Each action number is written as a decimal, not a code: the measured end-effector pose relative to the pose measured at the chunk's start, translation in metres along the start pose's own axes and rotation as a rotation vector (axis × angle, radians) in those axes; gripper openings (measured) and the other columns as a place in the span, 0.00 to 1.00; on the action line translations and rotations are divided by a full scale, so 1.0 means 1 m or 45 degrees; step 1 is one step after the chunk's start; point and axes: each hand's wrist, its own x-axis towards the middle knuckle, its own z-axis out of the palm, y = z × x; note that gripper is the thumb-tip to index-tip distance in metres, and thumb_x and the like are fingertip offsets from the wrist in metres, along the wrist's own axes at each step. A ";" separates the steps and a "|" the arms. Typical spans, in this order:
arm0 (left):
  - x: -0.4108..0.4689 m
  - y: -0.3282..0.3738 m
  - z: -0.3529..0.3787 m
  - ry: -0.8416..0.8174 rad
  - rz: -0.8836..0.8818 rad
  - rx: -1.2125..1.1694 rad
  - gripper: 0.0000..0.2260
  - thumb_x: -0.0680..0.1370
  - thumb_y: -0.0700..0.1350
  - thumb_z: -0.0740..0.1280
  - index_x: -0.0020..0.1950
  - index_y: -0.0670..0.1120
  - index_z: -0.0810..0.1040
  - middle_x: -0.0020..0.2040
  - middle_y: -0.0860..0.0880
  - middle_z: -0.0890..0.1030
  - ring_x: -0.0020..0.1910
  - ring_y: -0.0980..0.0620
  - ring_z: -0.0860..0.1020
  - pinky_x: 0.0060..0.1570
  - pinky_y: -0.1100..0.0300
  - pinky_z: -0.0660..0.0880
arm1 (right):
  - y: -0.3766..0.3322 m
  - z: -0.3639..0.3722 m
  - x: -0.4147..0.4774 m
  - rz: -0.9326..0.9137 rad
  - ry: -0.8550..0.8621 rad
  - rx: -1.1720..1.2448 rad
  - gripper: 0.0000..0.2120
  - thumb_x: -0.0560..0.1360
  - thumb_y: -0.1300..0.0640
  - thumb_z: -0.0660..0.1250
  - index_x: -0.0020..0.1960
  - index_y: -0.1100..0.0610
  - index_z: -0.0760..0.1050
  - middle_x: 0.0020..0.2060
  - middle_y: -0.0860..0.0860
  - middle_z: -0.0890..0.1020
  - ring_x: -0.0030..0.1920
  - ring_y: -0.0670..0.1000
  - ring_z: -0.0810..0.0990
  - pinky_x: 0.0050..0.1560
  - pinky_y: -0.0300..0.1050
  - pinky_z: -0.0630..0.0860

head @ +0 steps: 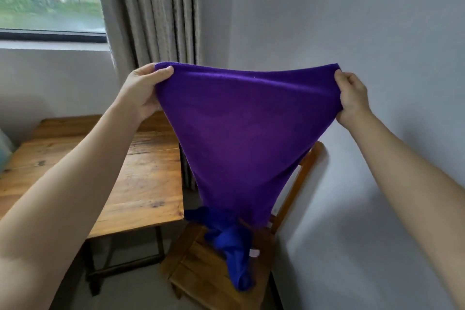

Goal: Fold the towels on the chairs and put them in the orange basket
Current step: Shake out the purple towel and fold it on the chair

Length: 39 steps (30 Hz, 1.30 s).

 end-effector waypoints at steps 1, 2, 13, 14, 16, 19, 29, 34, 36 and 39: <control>-0.011 -0.002 -0.002 -0.003 -0.012 0.020 0.11 0.75 0.37 0.65 0.35 0.47 0.82 0.33 0.50 0.83 0.32 0.55 0.81 0.34 0.60 0.80 | 0.006 -0.005 -0.008 0.024 -0.017 -0.002 0.07 0.78 0.52 0.62 0.42 0.50 0.73 0.42 0.47 0.78 0.40 0.46 0.76 0.41 0.43 0.74; -0.025 -0.006 -0.003 -0.002 -0.020 0.039 0.12 0.75 0.37 0.65 0.34 0.47 0.83 0.33 0.50 0.83 0.32 0.56 0.81 0.34 0.61 0.79 | 0.012 -0.011 -0.019 0.047 -0.037 -0.007 0.07 0.78 0.53 0.61 0.42 0.50 0.73 0.41 0.47 0.78 0.40 0.47 0.75 0.42 0.44 0.74; -0.186 -0.081 -0.020 0.149 -0.306 0.133 0.17 0.77 0.37 0.62 0.33 0.49 0.84 0.32 0.51 0.83 0.30 0.58 0.80 0.30 0.67 0.76 | 0.096 -0.078 -0.140 0.319 -0.159 -0.039 0.09 0.79 0.54 0.61 0.39 0.51 0.72 0.40 0.48 0.77 0.40 0.48 0.74 0.40 0.42 0.71; -0.198 -0.092 -0.023 0.167 -0.360 0.130 0.18 0.77 0.37 0.61 0.33 0.49 0.85 0.31 0.51 0.82 0.29 0.58 0.79 0.29 0.68 0.75 | 0.108 -0.083 -0.151 0.367 -0.170 -0.077 0.09 0.79 0.53 0.60 0.41 0.50 0.73 0.41 0.48 0.78 0.41 0.49 0.75 0.40 0.43 0.72; -0.224 -0.118 -0.031 0.223 -0.475 0.130 0.18 0.78 0.39 0.61 0.34 0.48 0.85 0.30 0.50 0.82 0.28 0.58 0.79 0.28 0.68 0.74 | 0.134 -0.095 -0.174 0.464 -0.174 -0.140 0.08 0.79 0.52 0.59 0.43 0.50 0.73 0.43 0.49 0.78 0.43 0.50 0.76 0.40 0.43 0.73; -0.247 -0.153 -0.035 0.254 -0.637 0.177 0.11 0.79 0.41 0.61 0.46 0.44 0.84 0.35 0.47 0.84 0.32 0.54 0.80 0.33 0.63 0.74 | 0.171 -0.113 -0.194 0.540 -0.112 -0.165 0.09 0.79 0.53 0.60 0.42 0.53 0.72 0.41 0.51 0.77 0.41 0.50 0.74 0.38 0.43 0.71; -0.248 -0.238 -0.037 0.423 -0.914 0.353 0.08 0.79 0.44 0.62 0.53 0.43 0.79 0.48 0.43 0.80 0.47 0.46 0.77 0.43 0.54 0.73 | 0.276 -0.137 -0.210 0.795 -0.065 -0.509 0.08 0.80 0.53 0.58 0.45 0.55 0.71 0.47 0.57 0.75 0.47 0.55 0.73 0.38 0.43 0.70; -0.223 -0.273 -0.046 0.472 -1.009 0.391 0.08 0.79 0.43 0.62 0.54 0.43 0.77 0.48 0.42 0.80 0.47 0.45 0.77 0.42 0.54 0.74 | 0.301 -0.126 -0.196 0.850 -0.024 -0.626 0.08 0.81 0.54 0.57 0.52 0.59 0.69 0.50 0.56 0.74 0.50 0.54 0.72 0.46 0.44 0.69; -0.210 -0.285 -0.047 0.487 -1.036 0.397 0.07 0.79 0.43 0.63 0.54 0.43 0.78 0.48 0.42 0.80 0.48 0.45 0.77 0.44 0.53 0.74 | 0.311 -0.123 -0.189 0.875 0.002 -0.664 0.07 0.81 0.55 0.57 0.52 0.58 0.68 0.52 0.56 0.73 0.51 0.53 0.71 0.48 0.44 0.69; -0.182 -0.304 -0.053 0.476 -1.071 0.417 0.05 0.78 0.43 0.63 0.50 0.45 0.79 0.49 0.42 0.81 0.50 0.43 0.78 0.50 0.49 0.75 | 0.331 -0.114 -0.175 0.926 0.069 -0.708 0.09 0.81 0.55 0.56 0.55 0.60 0.70 0.57 0.59 0.74 0.52 0.55 0.72 0.48 0.44 0.69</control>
